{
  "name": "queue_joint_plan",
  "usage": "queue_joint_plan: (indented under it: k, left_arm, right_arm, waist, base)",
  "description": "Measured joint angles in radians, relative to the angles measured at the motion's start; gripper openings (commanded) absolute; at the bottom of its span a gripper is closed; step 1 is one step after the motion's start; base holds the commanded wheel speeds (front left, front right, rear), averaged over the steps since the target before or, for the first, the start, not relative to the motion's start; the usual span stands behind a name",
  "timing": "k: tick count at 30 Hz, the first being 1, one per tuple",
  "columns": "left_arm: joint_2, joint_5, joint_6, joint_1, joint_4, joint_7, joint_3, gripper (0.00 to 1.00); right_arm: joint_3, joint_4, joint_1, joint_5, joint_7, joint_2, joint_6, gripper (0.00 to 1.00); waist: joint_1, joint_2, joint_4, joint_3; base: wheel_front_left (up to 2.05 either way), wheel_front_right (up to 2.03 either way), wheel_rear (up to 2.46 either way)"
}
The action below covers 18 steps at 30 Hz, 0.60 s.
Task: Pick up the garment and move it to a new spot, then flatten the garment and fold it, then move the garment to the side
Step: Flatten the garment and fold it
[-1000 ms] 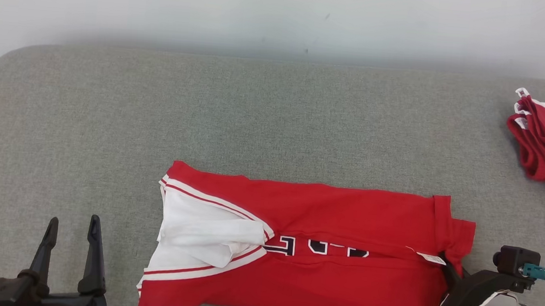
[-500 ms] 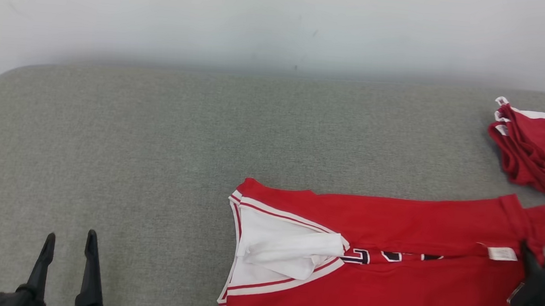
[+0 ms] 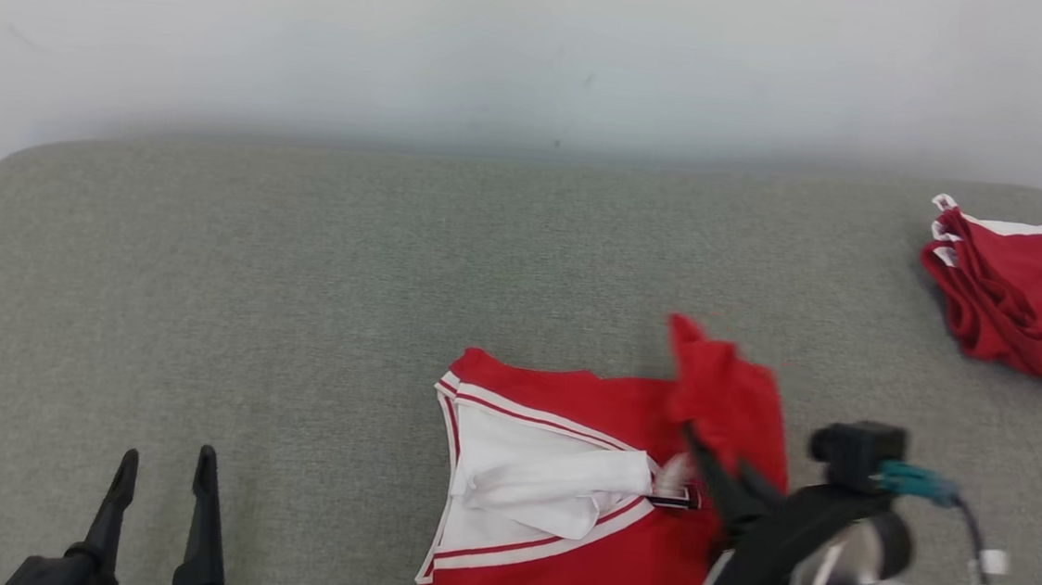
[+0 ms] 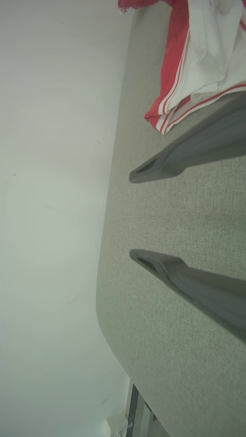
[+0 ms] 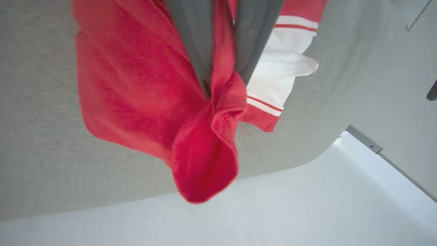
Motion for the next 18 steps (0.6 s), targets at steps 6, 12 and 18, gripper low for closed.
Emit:
queue_joint_plan:
  k: [6, 12, 18]
  left_arm:
    - [-0.001, 0.0, 0.0, -0.012, 0.008, 0.0, -0.026, 1.0]
    - [-0.002, -0.004, 0.0, -0.029, 0.029, 0.0, -0.064, 1.0]
    - [-0.001, -0.012, 0.0, -0.045, 0.05, 0.0, -0.082, 1.0]
  right_arm:
    - [0.07, -0.012, -0.008, -0.003, 0.006, 0.089, 0.0, 0.0]
    - [0.109, 0.07, -0.055, -0.004, -0.019, 0.138, 0.0, 0.0]
    - [0.144, 0.197, -0.092, 0.012, -0.08, 0.153, 0.0, 1.0]
  waist:
    - [0.0, 0.0, 0.036, 0.0]
    - [0.0, 0.0, 0.088, 0.005]
    - [0.0001, 0.0, 0.132, 0.015]
  base:
    - [0.0, 0.0, 0.0]
    - [0.0, 0.0, 0.0]
    - [0.0, 0.0, 0.0]
